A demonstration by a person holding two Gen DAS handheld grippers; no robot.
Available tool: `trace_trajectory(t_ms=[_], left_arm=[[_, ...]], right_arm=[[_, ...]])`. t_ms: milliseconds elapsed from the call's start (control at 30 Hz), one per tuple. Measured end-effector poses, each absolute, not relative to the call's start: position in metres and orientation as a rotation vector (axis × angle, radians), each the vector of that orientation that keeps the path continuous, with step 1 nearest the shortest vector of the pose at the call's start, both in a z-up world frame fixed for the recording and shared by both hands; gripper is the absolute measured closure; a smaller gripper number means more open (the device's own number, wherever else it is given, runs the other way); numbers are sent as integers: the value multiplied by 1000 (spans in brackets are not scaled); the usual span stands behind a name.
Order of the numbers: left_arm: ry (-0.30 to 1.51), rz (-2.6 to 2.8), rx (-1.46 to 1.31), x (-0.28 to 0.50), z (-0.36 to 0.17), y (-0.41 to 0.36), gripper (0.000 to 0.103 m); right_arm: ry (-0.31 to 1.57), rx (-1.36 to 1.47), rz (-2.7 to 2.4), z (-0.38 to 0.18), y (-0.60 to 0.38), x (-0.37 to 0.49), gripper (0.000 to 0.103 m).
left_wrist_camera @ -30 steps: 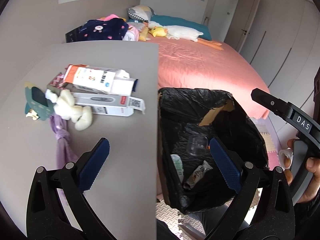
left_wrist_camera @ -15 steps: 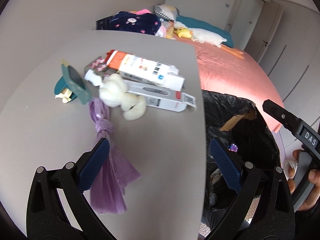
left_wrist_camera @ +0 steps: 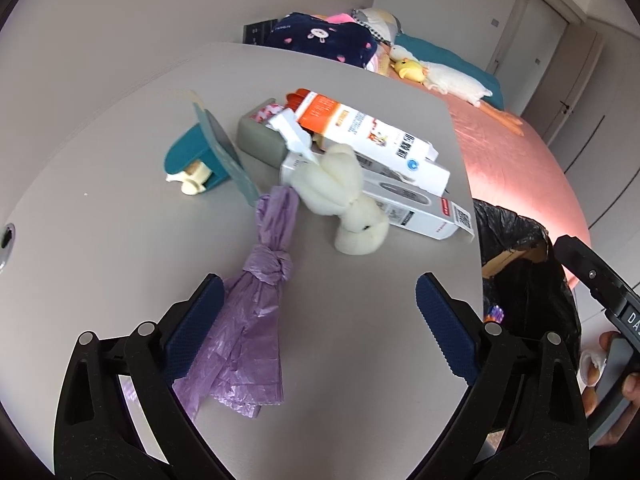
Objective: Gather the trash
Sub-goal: 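Return the left gripper to the desk and grasp the purple bag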
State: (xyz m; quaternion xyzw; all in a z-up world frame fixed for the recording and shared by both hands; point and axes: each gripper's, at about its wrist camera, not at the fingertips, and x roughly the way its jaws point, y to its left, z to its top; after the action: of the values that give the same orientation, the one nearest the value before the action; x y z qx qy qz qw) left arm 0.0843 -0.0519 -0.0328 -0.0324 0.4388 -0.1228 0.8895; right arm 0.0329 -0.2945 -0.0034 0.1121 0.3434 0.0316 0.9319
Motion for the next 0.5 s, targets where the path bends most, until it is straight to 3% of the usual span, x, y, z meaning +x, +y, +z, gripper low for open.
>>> trace_trajectory(t_ms=[267, 433, 467, 500], left_arm=[[923, -212, -1, 93, -37, -40, 10], [977, -205, 40, 100, -55, -39, 29], [984, -205, 53, 100, -57, -40, 41], [984, -203, 60, 101, -58, -39, 45]], right_arm=[[730, 209, 98, -11, -274, 46, 22], [749, 206, 126, -15, -258, 58, 23], [751, 205, 130, -16, -255, 60, 23], [753, 202, 135, -17, -252, 62, 23]])
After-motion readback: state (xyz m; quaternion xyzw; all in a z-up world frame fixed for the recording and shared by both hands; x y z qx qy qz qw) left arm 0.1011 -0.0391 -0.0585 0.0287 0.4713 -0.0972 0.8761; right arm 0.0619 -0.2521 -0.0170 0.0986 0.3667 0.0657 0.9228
